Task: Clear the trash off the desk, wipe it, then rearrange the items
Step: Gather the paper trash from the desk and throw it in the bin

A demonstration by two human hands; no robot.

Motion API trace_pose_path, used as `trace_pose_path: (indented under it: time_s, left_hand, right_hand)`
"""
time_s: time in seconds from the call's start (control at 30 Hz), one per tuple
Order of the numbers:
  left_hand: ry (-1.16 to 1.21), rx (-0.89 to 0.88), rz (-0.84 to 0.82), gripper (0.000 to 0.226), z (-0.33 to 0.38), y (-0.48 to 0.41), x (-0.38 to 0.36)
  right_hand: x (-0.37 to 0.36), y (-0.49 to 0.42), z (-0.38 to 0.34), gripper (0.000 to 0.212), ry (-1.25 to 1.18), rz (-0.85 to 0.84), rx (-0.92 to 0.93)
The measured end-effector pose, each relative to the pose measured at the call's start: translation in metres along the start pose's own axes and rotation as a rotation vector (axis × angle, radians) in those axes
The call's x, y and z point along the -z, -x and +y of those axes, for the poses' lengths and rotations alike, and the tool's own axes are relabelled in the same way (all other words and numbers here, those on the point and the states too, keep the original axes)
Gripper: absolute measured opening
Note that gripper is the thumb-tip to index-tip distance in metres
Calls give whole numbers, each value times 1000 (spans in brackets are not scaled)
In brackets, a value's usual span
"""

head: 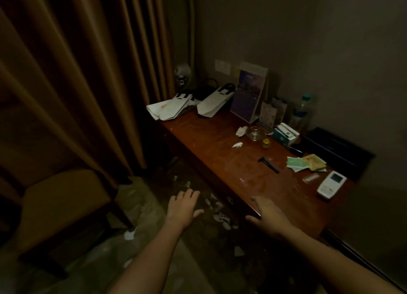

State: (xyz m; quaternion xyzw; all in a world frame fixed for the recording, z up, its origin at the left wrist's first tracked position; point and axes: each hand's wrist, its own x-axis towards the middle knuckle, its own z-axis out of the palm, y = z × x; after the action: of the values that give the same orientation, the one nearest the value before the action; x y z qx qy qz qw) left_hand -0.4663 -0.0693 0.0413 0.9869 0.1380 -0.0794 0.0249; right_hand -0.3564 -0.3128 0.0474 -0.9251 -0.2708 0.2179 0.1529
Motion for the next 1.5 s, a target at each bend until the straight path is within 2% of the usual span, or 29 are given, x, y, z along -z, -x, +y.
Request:
trace_pose_path:
  time_s: [0.23,0.37,0.7,0.93,1.17,1.37,1.43,1.5]
  left_hand:
    - [39,48,-32,60,-82,-66,-12]
    - [71,44,-50,61,-121,-123,-6]
    - [75,-98,-101,66,-171,-250,25]
    - [79,-364,-142,61,-154,-388,33]
    - [26,-642,-248,61,-130,-535,35]
    - [0,-928,-363,53,-76,-596,28]
    - [34,-974,-370,53,-55,-601,24]
    - [64,-1020,-347,52,-35,-603,17]
  right_hand:
    - [0,-100,-25,72,-11,2,-20]
    - [3,-169,-39,65,-51,18,-79]
    - [35,-277,-53,57,-99,93,-237]
    - [27,-349,-43,49,-112,205,-346]
    - [38,-425,-27,35,-99,245,-605]
    - [31,-438,-35,12,-184,261,-742]
    - [32,-438,-42,14,-226,277,-794]
    - [34,-438,-46,18,-288,369,-826]
